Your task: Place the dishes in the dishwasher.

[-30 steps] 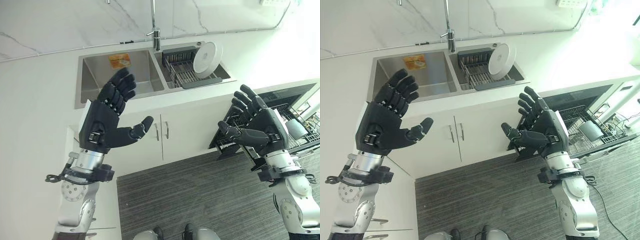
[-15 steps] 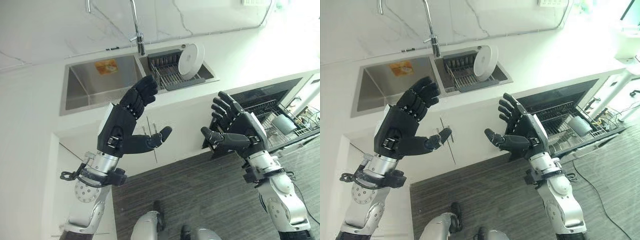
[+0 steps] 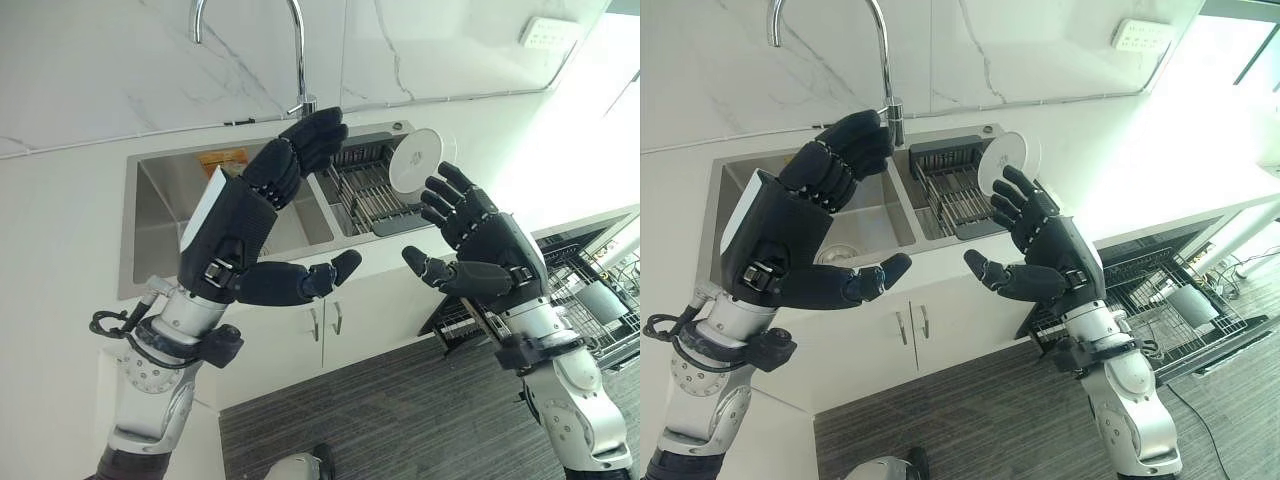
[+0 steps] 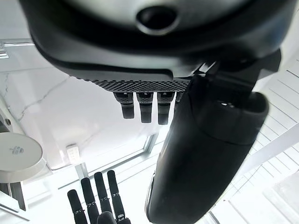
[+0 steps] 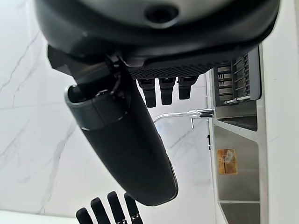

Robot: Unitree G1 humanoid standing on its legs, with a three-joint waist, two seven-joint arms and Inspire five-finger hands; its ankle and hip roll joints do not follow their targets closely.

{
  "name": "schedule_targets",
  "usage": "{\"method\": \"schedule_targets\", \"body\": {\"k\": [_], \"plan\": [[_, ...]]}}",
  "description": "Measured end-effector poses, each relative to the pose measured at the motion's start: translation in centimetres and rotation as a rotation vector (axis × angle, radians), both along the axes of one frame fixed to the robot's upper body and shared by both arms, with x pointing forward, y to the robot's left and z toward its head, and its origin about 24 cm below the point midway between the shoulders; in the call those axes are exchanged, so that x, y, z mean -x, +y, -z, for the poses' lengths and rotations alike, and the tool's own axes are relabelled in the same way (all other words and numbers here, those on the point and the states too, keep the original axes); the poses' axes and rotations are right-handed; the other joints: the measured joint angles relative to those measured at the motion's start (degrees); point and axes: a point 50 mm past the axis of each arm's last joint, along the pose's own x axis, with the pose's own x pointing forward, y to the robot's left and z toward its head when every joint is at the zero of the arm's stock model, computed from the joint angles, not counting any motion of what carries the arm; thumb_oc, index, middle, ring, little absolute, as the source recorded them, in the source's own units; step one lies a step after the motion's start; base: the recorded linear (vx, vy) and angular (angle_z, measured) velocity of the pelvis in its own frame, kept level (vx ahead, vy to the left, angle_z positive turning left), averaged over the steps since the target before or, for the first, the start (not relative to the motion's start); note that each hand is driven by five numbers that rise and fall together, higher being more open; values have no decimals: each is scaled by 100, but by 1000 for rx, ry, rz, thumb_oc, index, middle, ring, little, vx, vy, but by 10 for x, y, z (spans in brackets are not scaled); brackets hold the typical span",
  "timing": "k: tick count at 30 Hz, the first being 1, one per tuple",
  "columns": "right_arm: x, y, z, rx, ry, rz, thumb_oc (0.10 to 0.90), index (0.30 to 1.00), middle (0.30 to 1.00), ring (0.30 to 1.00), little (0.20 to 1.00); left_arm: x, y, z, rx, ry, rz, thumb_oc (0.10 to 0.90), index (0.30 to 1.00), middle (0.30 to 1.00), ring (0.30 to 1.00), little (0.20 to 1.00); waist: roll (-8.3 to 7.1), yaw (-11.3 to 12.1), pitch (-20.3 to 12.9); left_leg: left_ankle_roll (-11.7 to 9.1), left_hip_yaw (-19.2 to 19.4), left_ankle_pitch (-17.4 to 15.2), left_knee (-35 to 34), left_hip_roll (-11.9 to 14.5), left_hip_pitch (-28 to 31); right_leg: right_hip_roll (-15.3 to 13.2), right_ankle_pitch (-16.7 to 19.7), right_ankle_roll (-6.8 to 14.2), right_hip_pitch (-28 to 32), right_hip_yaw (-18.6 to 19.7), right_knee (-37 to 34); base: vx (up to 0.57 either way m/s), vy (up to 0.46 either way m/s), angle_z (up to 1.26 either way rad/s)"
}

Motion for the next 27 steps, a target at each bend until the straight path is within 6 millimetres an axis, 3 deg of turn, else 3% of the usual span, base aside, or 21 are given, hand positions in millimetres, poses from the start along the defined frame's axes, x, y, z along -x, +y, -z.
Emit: {"method": "schedule_targets", "body": {"k": [1,2,3,5,6,7,8,9,11,13,16,17,19,20,24,25,26,27], "plan": [[1,2,3,-23,7,2,800,900,900,900,900,-1,0,3,2,12,1,800,900,900,900,900,68,-46,-2,14,-49,-9,4,86,32,19,170,174,-214,10,439,133,-23,-1],[1,5,4,-48,5,-4,800,900,900,900,900,-2,1,5,9,19,-5,800,900,900,900,900,127,-84,16,-55,-65,-35,-6,132,34,-198,183,119,-847,-79,1396,183,-140,-2],[2,9,4,-58,-9,-20,800,900,900,900,900,-5,2,8,17,32,-11,800,900,900,900,900,114,-118,15,-117,-25,-19,-21,113,34,-500,61,-148,-1335,-316,1568,141,-204,3],[2,10,4,-28,-5,-43,800,900,900,900,900,-8,4,11,-7,60,-18,800,900,900,900,900,226,-124,33,-132,-53,-14,-99,11,128,-703,283,-444,-1538,-408,205,151,-276,21],[3,8,4,-23,-7,-41,800,900,900,900,900,-12,5,11,-2,60,-23,800,900,900,900,900,256,-147,83,-697,-127,-190,28,-74,117,-755,663,-499,-1589,-152,-523,200,-326,68],[4,7,4,-38,-10,-38,800,900,900,900,900,-16,8,7,-12,51,-32,800,900,900,900,900,75,-263,138,-313,-223,-671,1157,5,-190,-1135,923,-300,-1681,491,-600,215,-320,104],[4,5,3,-35,-21,-28,800,900,900,900,900,-18,9,4,-21,39,-36,800,900,900,900,900,113,-370,179,-71,-535,-1023,1436,-26,-212,-1317,1018,99,-1744,897,-494,209,-299,79],[3,4,6,-37,-6,-25,800,900,900,900,900,-19,8,7,2,57,-38,800,900,900,900,900,91,-305,197,-140,-574,-1098,1529,-37,-182,-1324,1045,197,-1920,1144,-348,183,-264,66],[3,4,5,-39,-2,-13,800,900,900,900,900,-21,-1,9,22,66,-11,800,900,900,900,900,163,-458,248,-135,-941,-899,1290,-36,-164,-1004,1100,65,-2124,1318,-265,152,-312,80],[2,4,4,-32,-6,-13,800,900,900,900,900,-22,-2,11,12,88,-10,800,900,900,900,900,106,-407,291,-237,-1075,-719,911,-51,131,-708,1186,-80,-2108,1285,-289,126,-380,62],[-1,4,-4,-46,-29,-36,800,900,900,900,900,-17,-3,5,35,65,-22,800,900,900,900,900,33,-297,282,-397,-1086,-678,413,-30,661,-337,1266,-326,-1702,806,-490,106,-348,12],[-2,4,-7,-39,-34,-40,800,900,900,900,900,-14,-3,1,35,49,-20,800,900,900,900,900,-41,-296,248,-455,-1060,-700,332,-46,741,-310,1539,-422,-1474,689,-626,94,-378,-3],[-7,5,-11,-34,-34,-48,800,900,900,900,900,-10,-6,-2,44,33,-9,800,900,900,900,900,-51,-317,235,-766,-1041,-624,157,105,826,-228,1312,-572,-1354,417,-724,46,-370,18],[-8,5,-11,-33,-13,-56,800,900,900,900,900,-7,-6,-2,35,44,-12,800,900,900,900,900,-58,-407,231,-1051,-754,-447,99,358,912,-90,1278,-729,-1223,177,-765,-3,-330,36],[-10,4,-13,-12,-8,-59,800,900,900,900,900,-7,-6,-2,41,45,-14,800,900,900,900,900,-78,-406,237,-1159,-444,-416,389,718,704,73,1035,-1106,-1098,-34,-780,-26,-209,29],[-10,1,-14,1,0,-43,800,900,900,900,900,-8,-8,-2,38,47,-6,800,900,900,900,900,-10,-513,230,-1240,-177,-94,-133,989,709,92,954,-1158,-1110,-245,-691,-143,-201,110],[-9,-9,-14,-5,5,11,800,900,900,900,900,-9,-12,-3,33,43,19,800,900,900,900,900,-18,-665,227,-1196,308,-56,-77,1130,628,-21,923,-1165,-1020,-600,-815,-147,-128,137],[-9,-15,-16,-11,-5,45,800,900,900,900,900,-8,-13,-2,24,44,35,800,900,900,900,900,13,-690,220,-1168,895,-80,-70,1433,695,-108,852,-1221,-1079,-803,-615,-169,-54,124]]}}
